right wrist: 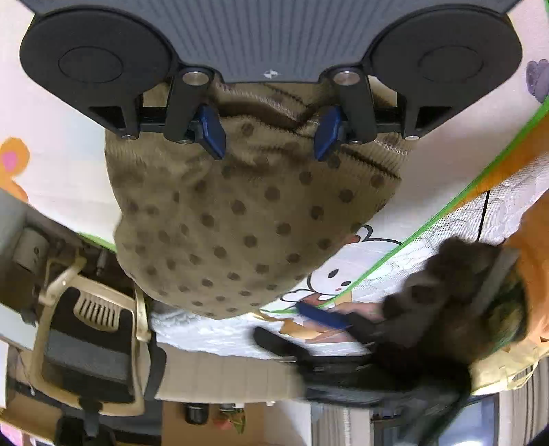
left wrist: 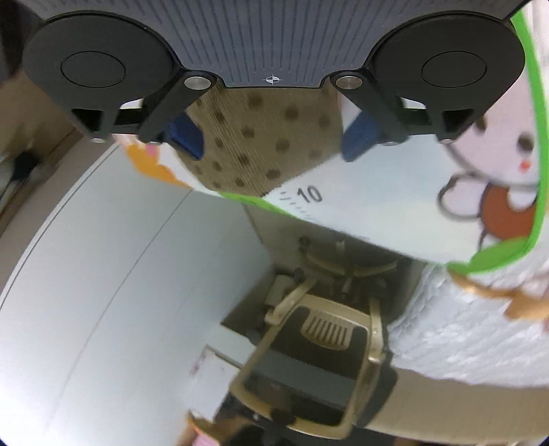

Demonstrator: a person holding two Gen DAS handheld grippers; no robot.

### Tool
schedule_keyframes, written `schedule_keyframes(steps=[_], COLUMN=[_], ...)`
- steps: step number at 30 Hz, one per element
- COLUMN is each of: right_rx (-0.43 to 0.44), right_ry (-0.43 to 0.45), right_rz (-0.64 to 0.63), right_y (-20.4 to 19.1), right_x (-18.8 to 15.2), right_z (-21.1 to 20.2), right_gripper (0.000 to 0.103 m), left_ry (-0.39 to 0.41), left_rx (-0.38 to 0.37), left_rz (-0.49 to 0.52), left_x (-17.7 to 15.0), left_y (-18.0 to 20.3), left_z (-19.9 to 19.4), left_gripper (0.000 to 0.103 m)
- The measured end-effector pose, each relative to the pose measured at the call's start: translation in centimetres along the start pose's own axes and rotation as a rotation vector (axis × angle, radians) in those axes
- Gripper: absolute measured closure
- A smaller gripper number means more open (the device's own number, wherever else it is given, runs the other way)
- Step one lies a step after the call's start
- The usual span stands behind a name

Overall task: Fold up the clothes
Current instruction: 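Press the folded garment flat with the right tool while the left tool holds it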

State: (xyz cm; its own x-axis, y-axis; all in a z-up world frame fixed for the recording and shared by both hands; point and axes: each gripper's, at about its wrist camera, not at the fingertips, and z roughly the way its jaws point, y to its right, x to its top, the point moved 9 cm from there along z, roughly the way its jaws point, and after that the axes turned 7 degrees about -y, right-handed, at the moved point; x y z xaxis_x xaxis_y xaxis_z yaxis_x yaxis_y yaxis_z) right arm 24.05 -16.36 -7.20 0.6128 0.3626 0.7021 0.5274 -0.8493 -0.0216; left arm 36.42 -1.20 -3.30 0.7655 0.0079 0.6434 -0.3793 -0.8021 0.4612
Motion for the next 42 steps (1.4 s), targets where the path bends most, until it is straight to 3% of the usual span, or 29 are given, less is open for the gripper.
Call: schedule_keyframes(steps=[4, 8, 12, 16, 17, 19, 20, 24, 30, 33, 35, 39, 42], right_rx=[0.005, 0.014, -0.04, -0.024, -0.041, -0.075, -0.092, -0.103, -0.111, -0.084, -0.087, -0.092, -0.088], right_ry=[0.005, 0.067, 0.146, 0.143, 0.1, 0.038, 0.02, 0.033, 0.018, 0.068, 0.087, 0.099, 0.07], right_rz=[-0.014, 0.0, 0.139, 0.259, 0.26, 0.255, 0.247, 0.253, 0.241, 0.313, 0.296, 0.143, -0.012], right_y=[0.0, 1.3, 5.3, 8.0, 8.6, 9.5, 9.7, 9.9, 7.8, 7.1, 6.2, 2.5, -1.3], right_x=[0.0, 2.1, 6.6, 10.4, 10.3, 9.8, 9.4, 8.0, 2.5, 1.5, 2.7, 6.7, 10.2], right_z=[-1.2, -4.1, -4.7, 0.3, 2.2, 5.2, 6.3, 4.8, 1.6, 2.1, 2.8, 5.5, 9.0], right_gripper=[0.046, 0.046, 0.046, 0.046, 0.046, 0.032, 0.031, 0.031, 0.03, 0.03, 0.03, 0.031, 0.031], left_ry=[-0.095, -0.104, -0.105, -0.111, -0.111, -0.111, -0.111, -0.105, -0.075, -0.078, -0.066, 0.028, 0.059], left_rx=[-0.036, -0.121, -0.06, -0.023, -0.02, -0.006, 0.001, -0.044, -0.17, -0.235, -0.256, -0.196, -0.093], left_rz=[-0.1, -0.209, -0.115, -0.072, -0.071, -0.068, -0.065, -0.065, -0.153, -0.204, -0.227, -0.217, -0.224], left_x=[-4.3, -5.8, -5.7, -5.8, -5.7, -5.7, -5.6, -5.7, -6.8, -6.6, -5.7, -3.1, -2.3], left_y=[-1.8, -2.3, -1.1, -0.6, -0.6, -0.7, -0.8, -0.8, -1.1, -0.7, -1.3, -4.9, -8.8], left_z=[1.0, 1.8, 2.2, 2.3, 2.3, 2.1, 2.2, 1.8, 2.6, 3.1, 2.7, -0.4, -2.8], left_gripper=[0.01, 0.013, 0.013, 0.013, 0.012, 0.012, 0.012, 0.01, 0.009, 0.011, 0.012, 0.012, 0.012])
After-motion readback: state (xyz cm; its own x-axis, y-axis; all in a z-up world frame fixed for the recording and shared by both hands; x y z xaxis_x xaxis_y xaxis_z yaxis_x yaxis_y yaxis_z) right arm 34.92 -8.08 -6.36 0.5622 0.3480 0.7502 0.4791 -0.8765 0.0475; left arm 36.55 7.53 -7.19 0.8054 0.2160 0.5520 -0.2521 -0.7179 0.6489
